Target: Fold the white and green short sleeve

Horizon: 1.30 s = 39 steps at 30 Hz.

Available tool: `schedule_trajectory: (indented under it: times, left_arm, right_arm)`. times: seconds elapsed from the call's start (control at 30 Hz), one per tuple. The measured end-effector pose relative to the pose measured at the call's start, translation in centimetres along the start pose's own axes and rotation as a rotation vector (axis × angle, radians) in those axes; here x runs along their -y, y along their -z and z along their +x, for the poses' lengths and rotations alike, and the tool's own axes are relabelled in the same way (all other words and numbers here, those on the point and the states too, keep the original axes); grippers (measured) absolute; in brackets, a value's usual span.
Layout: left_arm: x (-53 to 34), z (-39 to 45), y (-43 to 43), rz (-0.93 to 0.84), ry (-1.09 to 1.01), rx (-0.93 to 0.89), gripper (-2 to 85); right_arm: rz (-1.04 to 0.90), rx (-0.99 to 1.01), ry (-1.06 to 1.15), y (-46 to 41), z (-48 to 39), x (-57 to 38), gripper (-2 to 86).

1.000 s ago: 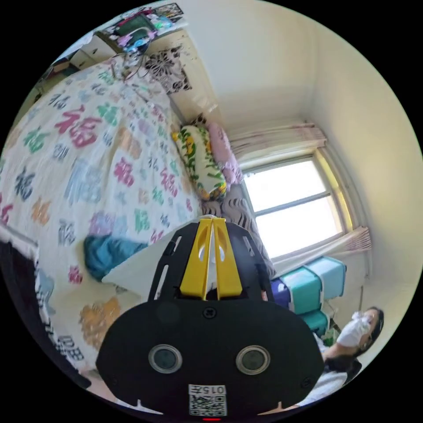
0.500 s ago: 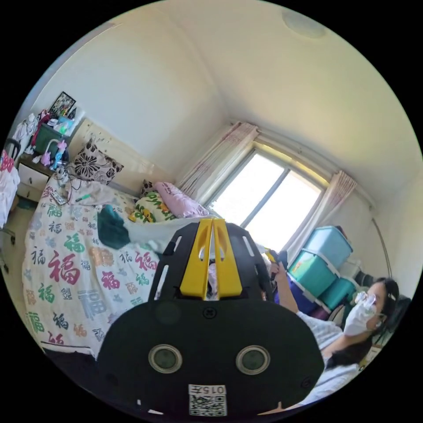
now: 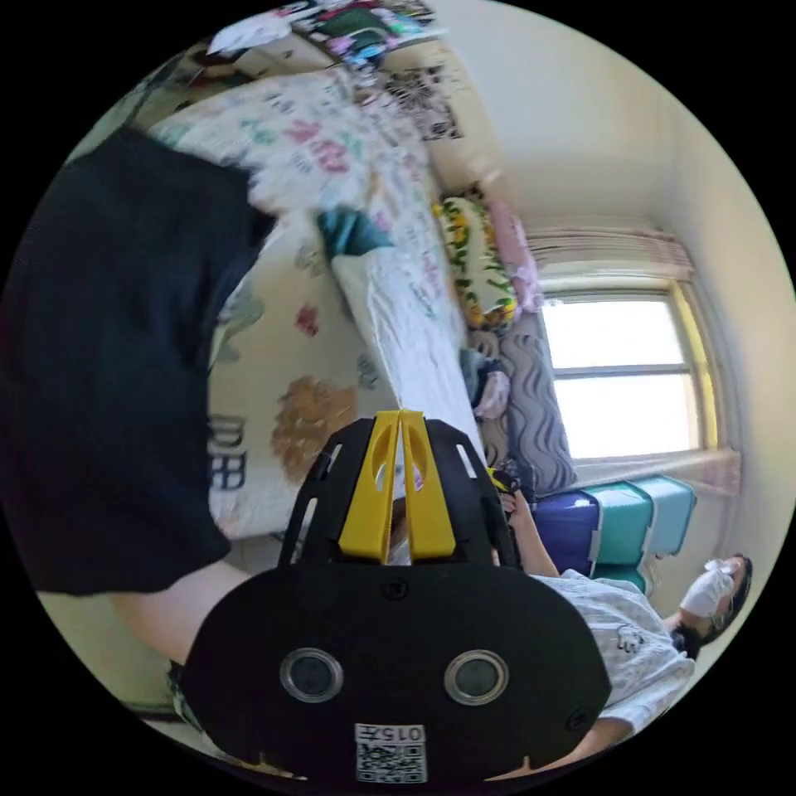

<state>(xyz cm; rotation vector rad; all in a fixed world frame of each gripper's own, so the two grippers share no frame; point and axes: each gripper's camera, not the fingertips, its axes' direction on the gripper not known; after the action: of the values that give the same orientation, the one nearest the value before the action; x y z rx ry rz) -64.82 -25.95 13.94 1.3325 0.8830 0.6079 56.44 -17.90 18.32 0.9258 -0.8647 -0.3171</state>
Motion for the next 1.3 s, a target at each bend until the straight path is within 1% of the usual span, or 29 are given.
schedule_trajectory:
  times: [0.07,0.17,0.3,0.37,0.53,0.67,0.8,0.9,1.0,1.07,1.1,1.13,1.2,1.27,1.3]
  left_arm:
    - [-3.8,-5.1,-3.8,-0.073,0.076,0.064,-0.9]
    - [-7.8,-8.7,-7.1,-0.139,0.108,0.134,-0.9]
    - [-10.5,-10.7,-10.1,-0.189,0.084,0.227,-0.8]
    - [-11.3,-11.5,-12.1,-0.211,0.050,0.332,-0.8]
    - [-12.6,-14.6,-17.5,-0.296,0.032,0.516,-0.4]
    - [-15.2,-17.6,-21.0,-0.367,0.036,0.642,2.0]
    - [-17.1,-19.3,-21.7,-0.332,0.029,0.647,4.6]
    - [-16.8,-18.5,-23.0,-0.280,-0.044,0.621,5.0]
    - [-14.2,-15.4,-26.8,-0.255,-0.181,0.600,5.3]
    - [-10.9,-11.8,-32.2,-0.264,-0.325,0.586,6.1]
    - [-10.0,-10.8,-33.7,-0.262,-0.357,0.587,6.7]
    - [-8.3,-8.8,-37.1,-0.245,-0.421,0.593,8.0]
    - [-5.9,-6.0,-42.7,-0.221,-0.518,0.592,9.5]
    - [-3.2,-3.2,-51.4,-0.243,-0.613,0.550,11.2]
    - [-2.7,-2.6,-53.7,-0.253,-0.636,0.530,11.3]
  right_arm:
    - [-0.054,-0.072,-0.068,-2.4,3.0,-0.9,-0.5]
    - [-0.093,-0.102,-0.117,-3.7,5.6,-2.4,-0.5]
    - [-0.078,-0.086,-0.135,-4.0,7.3,-3.9,-0.5]
    - [-0.065,-0.095,-0.139,-4.2,8.1,-4.2,-0.5]
    - [-0.071,-0.126,-0.149,-4.8,9.7,-4.0,-0.2]
    - [-0.007,-0.142,-0.166,-2.6,11.1,-4.5,0.5]
    - [0.130,-0.081,-0.168,1.8,12.7,-4.8,1.5]
    - [0.243,-0.045,-0.135,5.7,13.7,-3.4,2.1]
    - [0.335,0.002,-0.075,8.8,14.4,0.2,2.9]
    - [0.380,0.023,-0.023,10.4,14.8,4.3,3.9]
    - [0.388,0.028,-0.009,10.6,14.8,5.4,4.2]
    - [0.397,0.033,0.015,11.0,15.0,7.8,4.7]
    - [0.393,0.027,0.031,10.9,15.5,11.5,5.4]
    - [0.356,0.031,0.009,10.0,17.2,16.5,6.2]
    - [0.346,0.040,-0.001,9.7,17.7,17.5,6.4]
